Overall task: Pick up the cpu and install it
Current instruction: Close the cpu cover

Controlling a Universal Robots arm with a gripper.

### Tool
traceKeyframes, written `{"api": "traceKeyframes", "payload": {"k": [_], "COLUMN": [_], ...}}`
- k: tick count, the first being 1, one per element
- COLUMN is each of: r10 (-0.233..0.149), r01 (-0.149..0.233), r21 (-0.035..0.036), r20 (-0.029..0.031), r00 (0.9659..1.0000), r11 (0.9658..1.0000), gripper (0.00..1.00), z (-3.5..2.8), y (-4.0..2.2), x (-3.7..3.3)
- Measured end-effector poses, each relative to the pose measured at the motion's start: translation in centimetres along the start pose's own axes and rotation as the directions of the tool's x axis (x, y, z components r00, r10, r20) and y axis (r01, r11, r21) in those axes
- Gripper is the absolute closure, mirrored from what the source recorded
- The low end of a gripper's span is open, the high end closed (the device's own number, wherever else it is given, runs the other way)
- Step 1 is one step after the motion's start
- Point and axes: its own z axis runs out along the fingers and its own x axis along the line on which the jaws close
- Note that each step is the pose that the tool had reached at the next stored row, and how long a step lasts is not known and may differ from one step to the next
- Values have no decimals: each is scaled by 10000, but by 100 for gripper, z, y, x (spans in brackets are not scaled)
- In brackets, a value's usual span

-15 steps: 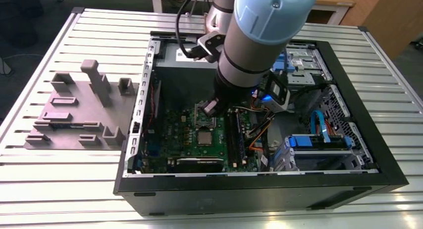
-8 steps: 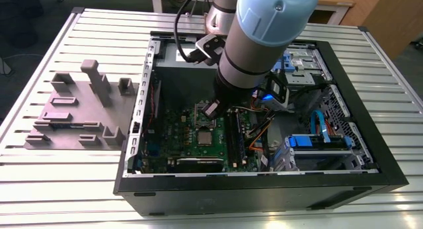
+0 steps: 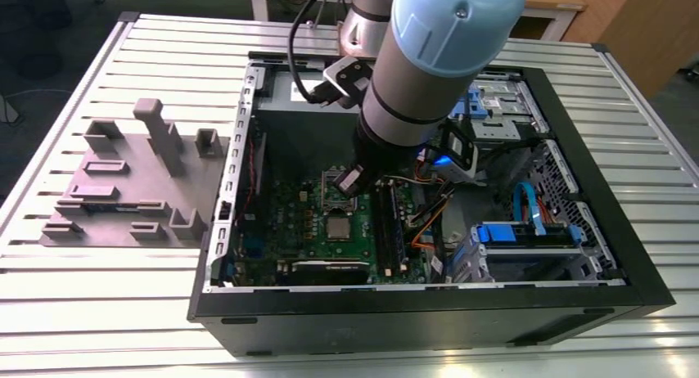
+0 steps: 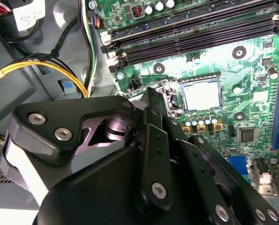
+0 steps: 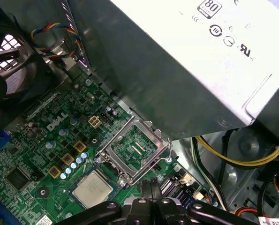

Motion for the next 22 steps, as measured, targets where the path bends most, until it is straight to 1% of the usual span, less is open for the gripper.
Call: {"api": "traceKeyframes", "payload": {"k": [3, 5, 7, 9, 10, 11, 17, 22], "r10": [-1, -92, -401, -765, -903, -953, -998, -1011], "r01": [1, 92, 400, 764, 902, 951, 996, 1009], "r21": [0, -11, -46, -89, -107, -112, -118, -121], "r20": [0, -18, -82, -158, -186, -197, -206, -208], "r00": [10000, 10000, 9992, 9969, 9957, 9952, 9948, 9947], "r11": [10000, 10000, 9992, 9970, 9959, 9954, 9950, 9948], "gripper": [90, 90, 90, 90, 90, 90, 90, 90], "z": [0, 1, 3, 5, 5, 5, 8, 23], "y": [-1, -1, -2, -2, -2, -3, -17, -15], "x": [0, -1, -1, 0, 0, -1, -37, -90]}}
